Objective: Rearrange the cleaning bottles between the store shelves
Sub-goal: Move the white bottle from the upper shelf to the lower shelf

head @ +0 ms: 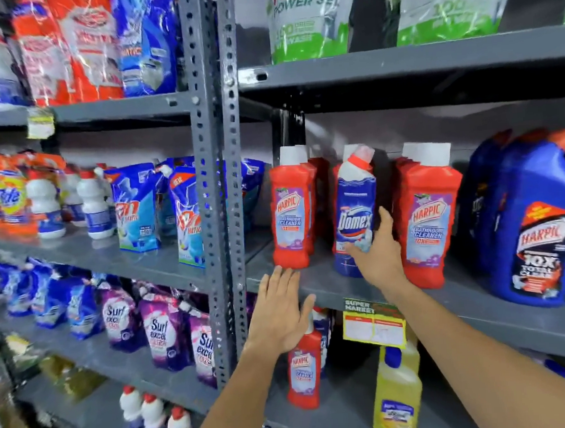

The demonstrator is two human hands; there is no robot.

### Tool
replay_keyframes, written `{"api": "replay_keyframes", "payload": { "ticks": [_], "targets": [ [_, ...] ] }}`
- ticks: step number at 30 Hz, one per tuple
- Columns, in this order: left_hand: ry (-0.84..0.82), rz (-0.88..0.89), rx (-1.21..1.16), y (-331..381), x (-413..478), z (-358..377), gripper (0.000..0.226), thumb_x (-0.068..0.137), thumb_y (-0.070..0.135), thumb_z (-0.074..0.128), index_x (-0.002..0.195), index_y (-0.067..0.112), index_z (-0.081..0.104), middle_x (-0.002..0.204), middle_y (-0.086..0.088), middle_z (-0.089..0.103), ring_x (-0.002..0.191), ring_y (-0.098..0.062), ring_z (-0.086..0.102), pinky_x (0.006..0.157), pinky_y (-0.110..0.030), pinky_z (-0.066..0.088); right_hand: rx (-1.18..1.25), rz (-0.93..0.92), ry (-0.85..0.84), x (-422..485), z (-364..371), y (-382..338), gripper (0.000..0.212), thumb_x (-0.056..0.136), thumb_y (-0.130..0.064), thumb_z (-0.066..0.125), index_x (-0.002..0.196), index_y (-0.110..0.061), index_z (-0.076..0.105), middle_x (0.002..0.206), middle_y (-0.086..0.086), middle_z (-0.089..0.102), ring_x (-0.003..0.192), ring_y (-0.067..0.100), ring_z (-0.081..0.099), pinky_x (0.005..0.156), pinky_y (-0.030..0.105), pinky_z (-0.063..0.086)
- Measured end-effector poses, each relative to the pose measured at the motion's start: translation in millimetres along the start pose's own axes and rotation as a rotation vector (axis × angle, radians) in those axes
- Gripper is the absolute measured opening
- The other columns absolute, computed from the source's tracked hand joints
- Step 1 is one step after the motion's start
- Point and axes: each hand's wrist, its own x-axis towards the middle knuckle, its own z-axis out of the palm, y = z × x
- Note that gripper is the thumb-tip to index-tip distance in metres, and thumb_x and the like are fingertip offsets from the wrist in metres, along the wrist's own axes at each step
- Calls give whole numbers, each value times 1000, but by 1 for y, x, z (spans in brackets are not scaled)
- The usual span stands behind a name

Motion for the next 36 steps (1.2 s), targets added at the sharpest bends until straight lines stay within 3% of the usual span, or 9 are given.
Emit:
{"api": "replay_keyframes", "payload": {
  "ticks": [3,11,15,19,21,23,26,32,36],
  "targets": [
    [4,4,-13,1,-2,0,64,100,52,24,150,12,27,158,-6,29,149,-22,11,120,-38,-5,-43,-30,15,5,-3,7,82,83,-14,81,149,-22,33,135,11,65,121,31,64,101,53,52],
    [-37,-13,-15,0,-1,-4,69,97,56,19,150,13,27,159,-6,28,150,-22,10,121,-40,-2,39,-108,-18,-17,-20,4,78,82,-24,83,147,-25,38,136,2,62,124,19,61,100,51,55],
    [-2,-27,3,1,-8,-5,72,99,55,23,155,12,12,164,-7,10,151,-21,-3,121,-39,-6,156,-149,-48,-49,-37,-7,75,82,-22,83,144,-22,41,131,-2,65,117,12,66,94,37,60],
    [143,-64,-2,5,-42,8,75,99,54,28,155,9,6,164,-7,-1,151,-23,-7,122,-41,-1,216,-216,-87,-87,-50,-16,71,81,-11,83,140,-16,45,119,-20,65,104,-11,64,84,10,53],
    [164,-110,-10,5,-63,20,74,100,50,34,155,7,8,164,-10,2,151,-26,-3,122,-45,5,213,-240,-106,-106,-50,-15,68,80,-14,83,137,-19,46,118,-21,66,104,-7,65,83,17,54],
    [126,-150,-6,1,-83,37,74,99,47,36,154,6,10,164,-13,6,151,-27,0,121,-48,10,204,-230,-165,-126,-47,-7,61,81,-18,83,131,-23,47,114,-25,70,102,-4,67,81,21,54],
    [7,-186,-22,-8,-108,65,73,98,48,30,154,6,12,164,-13,8,151,-28,3,121,-49,13,184,-201,-291,-157,-34,20,57,84,-9,79,124,-34,47,108,-47,62,100,-19,62,78,3,46],
    [-259,-217,-9,-29,-154,131,66,98,41,31,151,1,24,159,-18,24,148,-34,20,117,-53,25,97,-27,-399,-199,10,114,64,83,-24,81,135,-34,44,119,-34,63,106,-16,62,84,7,47],
    [-437,-196,-7,-38,-174,169,72,96,48,17,152,4,21,161,-16,18,150,-32,12,119,-46,14,23,76,-408,-212,33,170,64,82,-17,82,134,-28,46,112,-37,59,96,-23,60,77,4,48]
  ]
}}
